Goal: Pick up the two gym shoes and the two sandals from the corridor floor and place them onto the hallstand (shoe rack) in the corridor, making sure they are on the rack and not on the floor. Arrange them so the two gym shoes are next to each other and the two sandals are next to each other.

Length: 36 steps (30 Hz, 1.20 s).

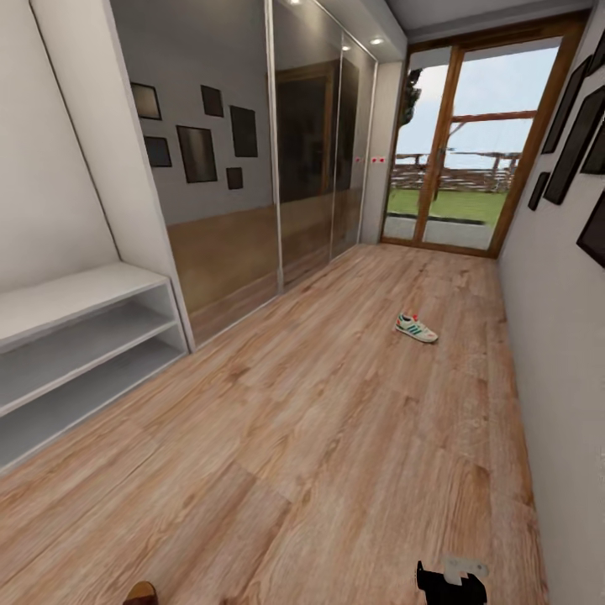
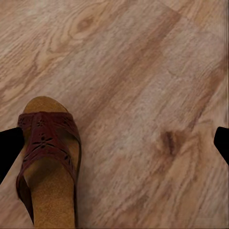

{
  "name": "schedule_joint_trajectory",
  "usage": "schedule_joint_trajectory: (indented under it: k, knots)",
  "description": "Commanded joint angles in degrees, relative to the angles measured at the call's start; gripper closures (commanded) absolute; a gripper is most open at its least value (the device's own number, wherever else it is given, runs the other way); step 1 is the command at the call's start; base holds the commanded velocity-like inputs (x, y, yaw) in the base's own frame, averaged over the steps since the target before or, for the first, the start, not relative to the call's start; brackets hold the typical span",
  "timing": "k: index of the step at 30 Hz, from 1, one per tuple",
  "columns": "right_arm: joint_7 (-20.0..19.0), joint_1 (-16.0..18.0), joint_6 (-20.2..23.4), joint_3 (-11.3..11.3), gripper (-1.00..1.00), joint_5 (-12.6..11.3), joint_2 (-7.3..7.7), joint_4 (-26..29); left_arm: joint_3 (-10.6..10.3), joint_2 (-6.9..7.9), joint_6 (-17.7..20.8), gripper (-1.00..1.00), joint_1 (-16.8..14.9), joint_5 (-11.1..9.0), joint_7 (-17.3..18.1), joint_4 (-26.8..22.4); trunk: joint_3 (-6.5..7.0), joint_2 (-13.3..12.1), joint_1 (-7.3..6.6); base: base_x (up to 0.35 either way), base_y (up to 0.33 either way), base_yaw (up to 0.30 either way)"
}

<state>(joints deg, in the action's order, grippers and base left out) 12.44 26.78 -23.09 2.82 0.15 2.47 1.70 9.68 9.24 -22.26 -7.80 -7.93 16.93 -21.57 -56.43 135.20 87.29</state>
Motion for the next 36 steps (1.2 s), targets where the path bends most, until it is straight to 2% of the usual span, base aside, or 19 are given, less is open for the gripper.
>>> schedule_joint_trajectory:
  k: [1,13,36]
  knots:
    - [0.0,0.0,-0.2,0.3,-1.00,0.0,-0.01,0.0,0.2,-0.01,0.0,-1.00,0.0,-0.5,0.6,0.0,-0.05,0.0,-0.01,0.027,-0.253,0.000]
    - [0.0,0.0,-0.3,0.3,-1.00,0.0,-0.09,0.0,0.2,-0.01,-0.1,-1.00,0.0,-0.6,0.6,0.0,-0.05,0.0,-0.01,0.008,-0.086,0.055]
    - [0.0,0.0,-0.3,0.3,-1.00,-0.1,-0.10,0.0,0.2,-0.01,-0.3,-1.00,0.0,-0.6,0.6,0.0,-0.05,0.0,-0.01,0.000,-0.004,0.261]
